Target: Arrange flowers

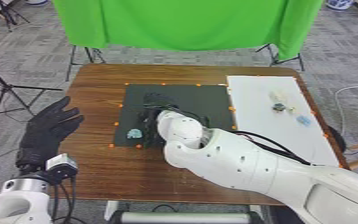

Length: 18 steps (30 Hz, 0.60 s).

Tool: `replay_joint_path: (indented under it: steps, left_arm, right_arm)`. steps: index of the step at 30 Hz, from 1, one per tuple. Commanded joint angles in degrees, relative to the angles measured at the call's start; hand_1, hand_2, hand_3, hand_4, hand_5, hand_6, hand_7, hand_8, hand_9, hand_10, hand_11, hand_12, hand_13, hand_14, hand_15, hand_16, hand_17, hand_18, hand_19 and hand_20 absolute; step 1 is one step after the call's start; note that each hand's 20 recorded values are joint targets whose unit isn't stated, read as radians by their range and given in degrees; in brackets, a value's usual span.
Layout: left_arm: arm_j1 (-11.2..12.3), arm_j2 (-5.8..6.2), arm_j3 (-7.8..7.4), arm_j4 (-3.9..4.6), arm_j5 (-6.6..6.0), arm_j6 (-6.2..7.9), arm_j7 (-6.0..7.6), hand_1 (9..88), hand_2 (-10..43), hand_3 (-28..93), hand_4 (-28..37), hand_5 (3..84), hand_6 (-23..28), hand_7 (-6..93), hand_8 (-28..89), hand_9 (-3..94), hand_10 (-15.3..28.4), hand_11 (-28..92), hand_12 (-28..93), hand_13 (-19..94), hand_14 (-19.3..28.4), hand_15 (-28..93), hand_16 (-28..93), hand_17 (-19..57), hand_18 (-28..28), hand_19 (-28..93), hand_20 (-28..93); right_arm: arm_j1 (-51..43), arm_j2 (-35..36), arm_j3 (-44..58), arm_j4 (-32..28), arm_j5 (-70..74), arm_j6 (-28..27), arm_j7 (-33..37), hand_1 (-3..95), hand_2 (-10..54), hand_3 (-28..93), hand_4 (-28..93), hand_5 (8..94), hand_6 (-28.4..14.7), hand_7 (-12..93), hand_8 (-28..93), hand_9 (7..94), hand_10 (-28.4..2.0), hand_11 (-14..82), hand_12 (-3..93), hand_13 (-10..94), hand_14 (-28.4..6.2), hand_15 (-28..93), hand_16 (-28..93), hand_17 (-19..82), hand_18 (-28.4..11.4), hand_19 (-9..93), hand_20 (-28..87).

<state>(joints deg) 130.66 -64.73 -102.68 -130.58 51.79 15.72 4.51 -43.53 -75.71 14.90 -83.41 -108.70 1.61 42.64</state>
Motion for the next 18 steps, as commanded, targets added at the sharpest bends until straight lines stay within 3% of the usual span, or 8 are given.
replay_joint_path:
  steps: [1, 8, 13, 15, 16, 18]
  left_arm:
    - [0.43, -0.14, 0.18, -0.14, -0.07, 0.15, -0.55, 25.0, 9.3, 80, -21.0, 36.0, 10.1, 15.1, -11, 34.5, 20.7, 30, 9, 26, 26.6, 50, -11, -7.8, 22.9, 63, -8]
    - [2.11, -0.55, -0.56, -0.70, -0.10, 0.60, -0.47, 25.2, 9.3, 80, -21.1, 36.2, 10.2, 15.0, -11, 34.6, 20.7, 31, 9, 25, 26.5, 50, -11, -7.8, 22.9, 63, -8]
    - [5.35, -1.24, -2.47, -1.85, -0.49, 2.09, 0.57, 25.1, 9.3, 80, -21.0, 36.2, 10.1, 15.1, -11, 34.6, 20.8, 31, 9, 26, 26.6, 50, -11, -7.8, 22.9, 64, -8]
    - [6.34, -1.36, -2.67, -2.03, -0.85, 2.61, 1.41, 25.1, 9.3, 80, -21.0, 36.2, 10.2, 15.1, -11, 34.7, 20.7, 31, 9, 26, 26.6, 51, -11, -7.8, 22.9, 64, -8]
    - [6.57, -1.60, -2.90, -2.04, -0.66, 2.47, 0.93, 25.1, 9.3, 80, -21.0, 36.2, 10.2, 15.1, -11, 34.7, 20.7, 31, 9, 25, 26.6, 51, -11, -7.8, 22.9, 64, -8]
    - [7.69, -1.74, -3.23, -2.39, -1.00, 2.80, 1.61, 25.1, 9.2, 80, -21.1, 36.2, 10.2, 15.1, -11, 34.7, 20.7, 31, 9, 26, 26.6, 50, -11, -7.8, 23.0, 64, -8]
  right_arm:
    - [-0.54, -0.55, 1.78, -0.55, -1.54, -2.48, -0.30, 29.2, -9.5, 84, -28, 53.3, -4.2, 21, -16, 64.0, -15.0, 49.9, 16.3, 63, -11.0, 85, 13, 25, -23.6, 93, 43]
    - [-1.01, -0.10, 2.35, -1.61, -3.25, -2.46, -0.81, 28.5, -9.5, 84, -28, 52.4, -4.2, 20, -15, 63.9, -15.2, 50.1, 16.1, 62, -11.2, 86, 13, 25, -23.8, 93, 43]
    - [-2.30, 1.43, 5.02, -4.43, -5.92, -5.05, -3.64, 28.3, -9.5, 85, -28, 52.6, -4.2, 20, -15, 63.9, -15.3, 50.2, 16.0, 62, -11.4, 86, 13, 25, -23.7, 93, 43]
    - [-1.25, 3.51, 4.60, -6.65, -5.35, -5.69, -4.33, 28.3, -9.5, 85, -28, 52.6, -4.3, 20, -15, 63.8, -15.5, 50.1, 16.0, 62, -11.5, 86, 13, 25, -23.7, 93, 43]
    - [-2.50, 4.20, 6.39, -7.83, -6.75, -7.21, -5.07, 28.2, -9.5, 85, -28, 52.6, -4.3, 20, -15, 63.8, -15.5, 50.0, 16.0, 62, -11.7, 86, 13, 25, -23.8, 93, 43]
    - [-2.34, 6.36, 7.42, -10.40, -6.28, -8.49, -5.84, 28.0, -9.5, 85, -28, 52.6, -4.4, 20, -15, 63.6, -15.7, 49.3, 15.7, 62, -11.9, 85, 13, 25, -23.8, 93, 43]
